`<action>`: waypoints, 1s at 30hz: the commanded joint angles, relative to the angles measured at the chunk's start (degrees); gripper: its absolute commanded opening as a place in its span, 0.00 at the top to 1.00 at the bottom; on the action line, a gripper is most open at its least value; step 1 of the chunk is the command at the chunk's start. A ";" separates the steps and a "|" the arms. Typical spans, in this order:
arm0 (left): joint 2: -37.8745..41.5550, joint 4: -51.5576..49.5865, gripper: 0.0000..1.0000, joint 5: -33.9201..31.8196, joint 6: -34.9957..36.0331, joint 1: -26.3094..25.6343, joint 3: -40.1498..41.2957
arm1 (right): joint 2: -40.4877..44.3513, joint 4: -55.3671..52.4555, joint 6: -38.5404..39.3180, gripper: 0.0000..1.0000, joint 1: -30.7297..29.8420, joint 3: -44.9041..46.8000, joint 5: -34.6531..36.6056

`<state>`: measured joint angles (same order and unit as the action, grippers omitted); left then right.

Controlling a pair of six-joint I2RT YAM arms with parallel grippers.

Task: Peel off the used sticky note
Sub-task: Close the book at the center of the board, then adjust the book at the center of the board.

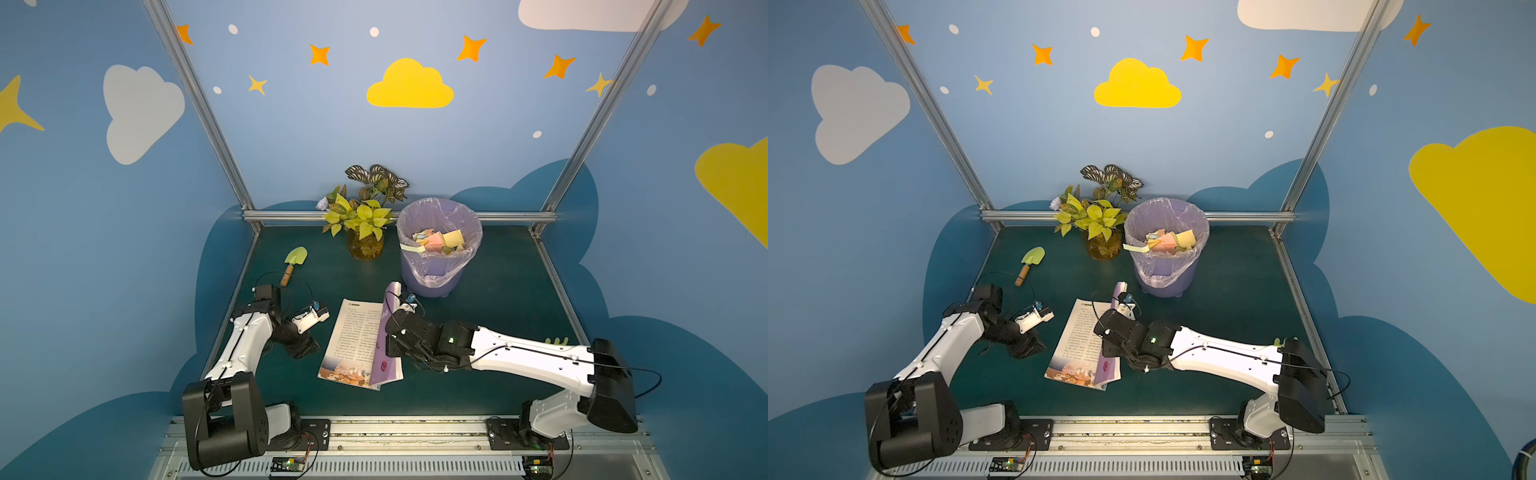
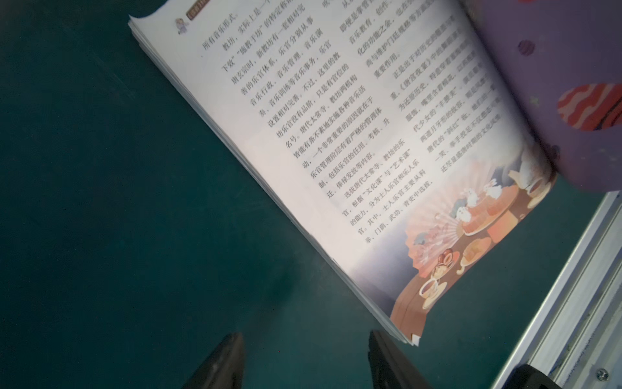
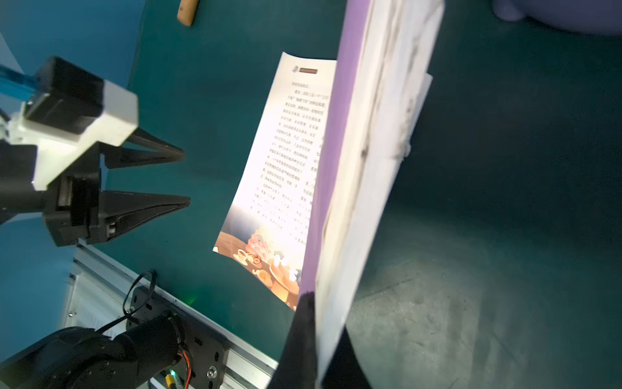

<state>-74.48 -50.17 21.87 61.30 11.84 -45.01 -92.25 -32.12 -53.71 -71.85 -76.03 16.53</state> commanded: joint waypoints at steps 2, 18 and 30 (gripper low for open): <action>-2.14 -1.73 0.37 0.81 0.27 0.15 -1.65 | -12.64 -7.09 7.72 0.60 -0.53 -13.54 -4.84; -1.11 -2.02 0.36 4.13 -1.67 -2.00 -3.90 | -6.49 2.98 4.31 0.05 2.55 -6.36 -5.53; -13.04 8.19 0.37 -9.36 -9.58 -14.83 -3.41 | -0.62 33.19 -7.62 0.15 11.90 26.45 -12.73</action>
<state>-85.21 -44.58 17.52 53.41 -2.76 -48.23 -92.86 -11.18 -57.56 -60.07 -51.27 6.66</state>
